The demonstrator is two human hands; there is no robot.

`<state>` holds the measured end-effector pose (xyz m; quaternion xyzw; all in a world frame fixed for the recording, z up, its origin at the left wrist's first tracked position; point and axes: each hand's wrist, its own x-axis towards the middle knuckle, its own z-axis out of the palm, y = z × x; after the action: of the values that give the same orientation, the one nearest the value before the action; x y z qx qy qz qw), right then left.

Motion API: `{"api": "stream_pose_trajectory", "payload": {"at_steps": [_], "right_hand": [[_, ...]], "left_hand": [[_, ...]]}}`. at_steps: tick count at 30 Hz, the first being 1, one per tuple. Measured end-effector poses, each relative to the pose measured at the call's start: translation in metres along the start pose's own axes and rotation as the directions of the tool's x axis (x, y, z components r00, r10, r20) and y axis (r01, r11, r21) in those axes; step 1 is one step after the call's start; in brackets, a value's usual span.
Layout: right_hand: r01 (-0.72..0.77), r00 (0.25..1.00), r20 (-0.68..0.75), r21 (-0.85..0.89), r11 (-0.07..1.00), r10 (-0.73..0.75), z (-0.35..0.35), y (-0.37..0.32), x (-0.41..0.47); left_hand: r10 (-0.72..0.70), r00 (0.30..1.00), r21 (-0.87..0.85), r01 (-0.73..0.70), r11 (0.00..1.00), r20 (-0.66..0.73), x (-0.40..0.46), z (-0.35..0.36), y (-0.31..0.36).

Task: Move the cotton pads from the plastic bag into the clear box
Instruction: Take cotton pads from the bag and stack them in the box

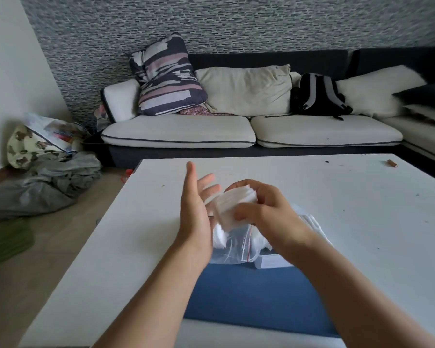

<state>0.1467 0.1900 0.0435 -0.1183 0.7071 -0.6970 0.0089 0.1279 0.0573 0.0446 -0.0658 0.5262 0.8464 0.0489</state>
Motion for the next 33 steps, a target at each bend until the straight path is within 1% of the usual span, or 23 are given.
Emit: {"api": "stream_pose_trajectory", "payload": {"at_steps": [2,4,5,7,9,11,14,16,18,20,22,24,26,27,28,30,33], "right_hand": [[-0.034,0.999,-0.025,-0.02,0.999,0.034,0.015,0.003,-0.002],[-0.051,0.999,-0.002,0.027,0.998,0.051,0.024,0.005,-0.006],[-0.042,0.999,0.012,0.046,0.998,0.042,0.027,0.005,-0.007],[-0.001,1.0,0.001,0.026,1.0,0.001,0.03,0.004,-0.009],[0.053,0.996,-0.071,-0.012,0.999,-0.053,0.036,0.005,-0.01],[0.112,0.971,-0.204,-0.085,0.99,-0.127,0.043,0.01,-0.008],[0.136,0.886,-0.402,-0.252,0.958,-0.231,0.046,0.016,-0.004],[0.127,0.836,-0.455,-0.382,0.915,-0.306,0.044,0.016,-0.002],[0.128,0.84,-0.42,-0.462,0.878,-0.344,0.045,0.015,-0.002],[0.143,0.851,-0.393,-0.465,0.873,-0.349,0.05,0.014,-0.004],[0.15,0.833,-0.426,-0.442,0.884,-0.354,0.05,0.016,-0.004],[0.139,0.812,-0.48,-0.394,0.909,-0.332,0.047,0.017,-0.003],[0.165,0.823,-0.47,-0.338,0.927,-0.318,0.046,0.017,-0.004],[0.185,0.837,-0.445,-0.316,0.931,-0.317,0.047,0.016,-0.004],[0.193,0.852,-0.42,-0.303,0.933,-0.313,0.049,0.015,-0.005],[0.173,0.867,-0.398,-0.322,0.931,-0.299,0.048,0.015,-0.006],[0.156,0.829,-0.425,-0.449,0.88,-0.364,0.041,0.015,-0.002]], "left_hand": [[0.049,0.998,-0.05,-0.051,0.997,-0.032,-0.005,0.005,0.002],[0.053,0.998,-0.061,-0.055,0.997,-0.036,-0.007,0.006,0.002],[0.049,0.998,-0.067,-0.052,0.996,-0.037,-0.007,0.005,0.002],[0.034,0.999,-0.09,-0.036,0.995,-0.027,-0.009,0.003,0.003],[0.04,0.999,-0.089,-0.042,0.995,-0.028,-0.009,0.002,0.004],[0.048,0.998,-0.045,-0.05,0.998,-0.043,-0.008,0.003,0.002],[0.03,0.997,0.013,-0.029,0.999,-0.065,-0.009,0.008,-0.004],[-0.041,0.999,-0.008,0.041,0.999,-0.016,-0.009,0.009,-0.01],[-0.114,0.989,-0.052,0.119,0.992,0.091,-0.012,0.009,-0.015],[-0.131,0.981,-0.072,0.143,0.987,0.143,-0.009,0.007,-0.022],[-0.096,0.987,-0.058,0.104,0.993,0.132,-0.008,0.008,-0.023],[-0.02,0.995,-0.027,0.023,0.999,0.094,-0.005,0.011,-0.025],[0.089,0.992,0.025,-0.091,0.996,0.091,0.0,0.012,-0.028],[0.121,0.989,0.029,-0.124,0.992,0.081,0.0,0.013,-0.028],[0.124,0.99,0.005,-0.125,0.992,0.069,-0.001,0.014,-0.026],[0.069,0.995,-0.031,-0.067,0.997,0.07,-0.001,0.014,-0.026],[-0.045,0.996,-0.08,0.052,0.995,0.081,-0.007,0.016,-0.026]]}}
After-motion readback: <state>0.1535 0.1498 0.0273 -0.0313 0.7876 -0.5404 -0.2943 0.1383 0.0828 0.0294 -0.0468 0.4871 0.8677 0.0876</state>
